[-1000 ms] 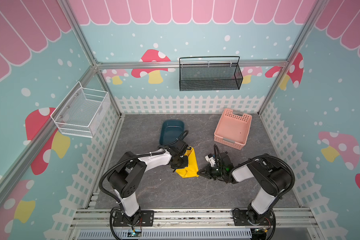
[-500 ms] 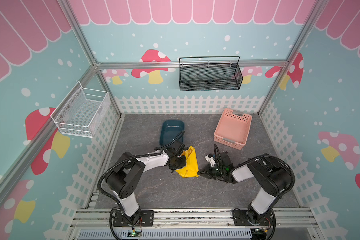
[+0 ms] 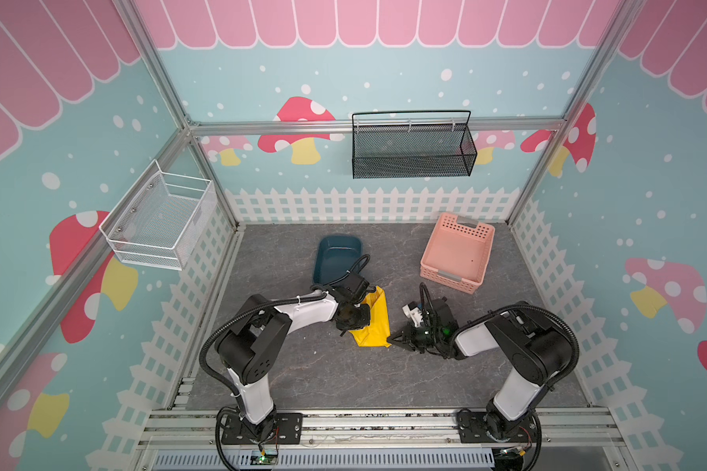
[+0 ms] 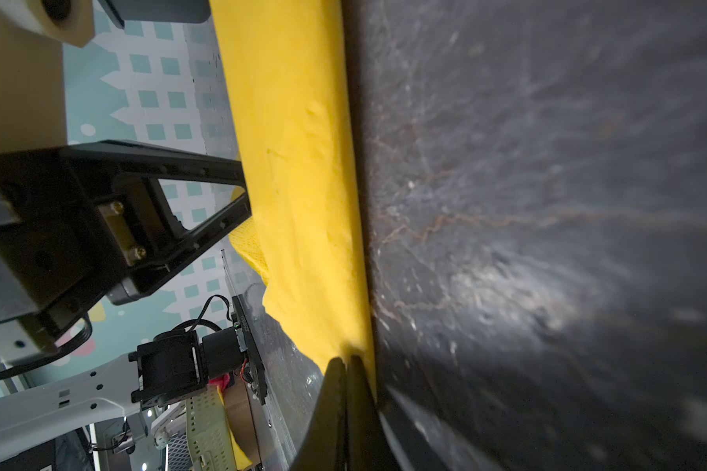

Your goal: Place the utensils on the paper napkin and roll it up

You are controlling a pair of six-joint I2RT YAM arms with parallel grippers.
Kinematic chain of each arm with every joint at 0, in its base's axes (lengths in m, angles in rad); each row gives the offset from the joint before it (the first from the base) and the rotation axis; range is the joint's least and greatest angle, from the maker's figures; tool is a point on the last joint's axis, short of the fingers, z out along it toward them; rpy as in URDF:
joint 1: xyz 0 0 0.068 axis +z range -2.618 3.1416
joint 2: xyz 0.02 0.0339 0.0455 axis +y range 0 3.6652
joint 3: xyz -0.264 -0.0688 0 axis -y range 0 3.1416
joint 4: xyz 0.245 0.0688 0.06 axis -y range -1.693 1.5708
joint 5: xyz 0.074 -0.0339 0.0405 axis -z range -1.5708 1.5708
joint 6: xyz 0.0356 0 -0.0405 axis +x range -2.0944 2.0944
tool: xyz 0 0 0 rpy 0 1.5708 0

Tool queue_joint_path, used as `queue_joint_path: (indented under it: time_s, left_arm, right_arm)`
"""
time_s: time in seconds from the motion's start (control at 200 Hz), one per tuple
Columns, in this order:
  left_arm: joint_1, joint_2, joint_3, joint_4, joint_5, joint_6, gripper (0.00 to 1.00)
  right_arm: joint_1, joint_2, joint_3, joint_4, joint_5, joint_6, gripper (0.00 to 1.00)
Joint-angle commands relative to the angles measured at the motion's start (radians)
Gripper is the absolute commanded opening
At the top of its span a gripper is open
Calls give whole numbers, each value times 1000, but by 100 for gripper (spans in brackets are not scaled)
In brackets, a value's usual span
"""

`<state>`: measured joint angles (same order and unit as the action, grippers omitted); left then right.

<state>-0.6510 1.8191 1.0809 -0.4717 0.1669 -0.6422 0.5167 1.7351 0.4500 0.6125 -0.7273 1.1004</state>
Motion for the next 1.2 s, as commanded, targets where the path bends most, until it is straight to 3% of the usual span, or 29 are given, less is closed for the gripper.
queue_joint_path:
  time_s: [0.0,0.27,0.495,0.766,1.196]
  left_arm:
    - [-22,43,49,-109,-60,68,0]
    - [-44,61,111,-121,-65,110,0]
    - [-25,-18,73,-114,-153,70,0]
    - [32,-4,93,-91,-101,66,3]
    - [26,77,154,-91,-39,77,3]
  right_arm:
    - [0,29,-2,-82,35,-11,5]
    - [0,29,-1,-85,35,-10,5]
    - [-1,28,-4,-85,37,-10,5]
    - [0,32,-1,-85,35,-12,5]
    - [0,33,-2,-86,34,-11,5]
